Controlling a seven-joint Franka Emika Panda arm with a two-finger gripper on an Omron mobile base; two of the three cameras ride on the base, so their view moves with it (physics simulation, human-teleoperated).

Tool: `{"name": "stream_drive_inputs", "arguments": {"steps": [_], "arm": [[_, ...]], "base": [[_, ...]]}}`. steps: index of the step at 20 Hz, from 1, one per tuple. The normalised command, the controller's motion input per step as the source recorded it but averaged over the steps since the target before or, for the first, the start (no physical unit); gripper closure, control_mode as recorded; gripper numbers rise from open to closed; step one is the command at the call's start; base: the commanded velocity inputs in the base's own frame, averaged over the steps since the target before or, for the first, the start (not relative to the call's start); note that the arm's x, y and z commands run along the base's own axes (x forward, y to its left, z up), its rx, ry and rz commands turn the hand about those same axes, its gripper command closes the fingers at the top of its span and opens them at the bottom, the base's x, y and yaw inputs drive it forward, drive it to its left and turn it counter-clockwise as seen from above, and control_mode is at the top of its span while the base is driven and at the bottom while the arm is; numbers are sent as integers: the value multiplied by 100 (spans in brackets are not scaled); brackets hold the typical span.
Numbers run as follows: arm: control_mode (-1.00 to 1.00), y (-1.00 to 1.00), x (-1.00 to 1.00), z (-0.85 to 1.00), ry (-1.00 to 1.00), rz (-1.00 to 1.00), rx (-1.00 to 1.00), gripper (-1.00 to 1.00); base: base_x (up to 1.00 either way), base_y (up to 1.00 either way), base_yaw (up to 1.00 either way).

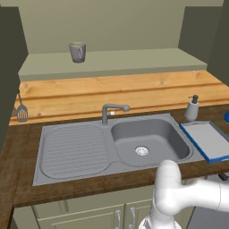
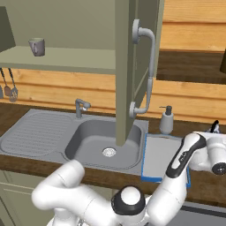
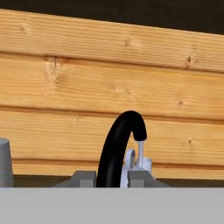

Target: Pick the kettle from the counter and place it on the tray. Then pick the mug from the cabinet and place it on the tray. Then close the cabinet doors.

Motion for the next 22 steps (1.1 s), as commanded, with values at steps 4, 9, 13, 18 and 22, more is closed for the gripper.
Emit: {"name": "stream_drive_inputs", "arguments": {"steps": [4,9,13,18,22], "arm": [[-100,28,-60,20,2,3,0,100],[-100,48,-47,10,1,4,0,100],[-100,41,-37,38,0,8,1,100],[-100,47,-40,19,1,5,3,100],[-100,48,-18,22,3,3,6,100]], "base": [[0,0,0],[0,0,0],[0,0,0],[0,0,0],[0,0,0]]}}
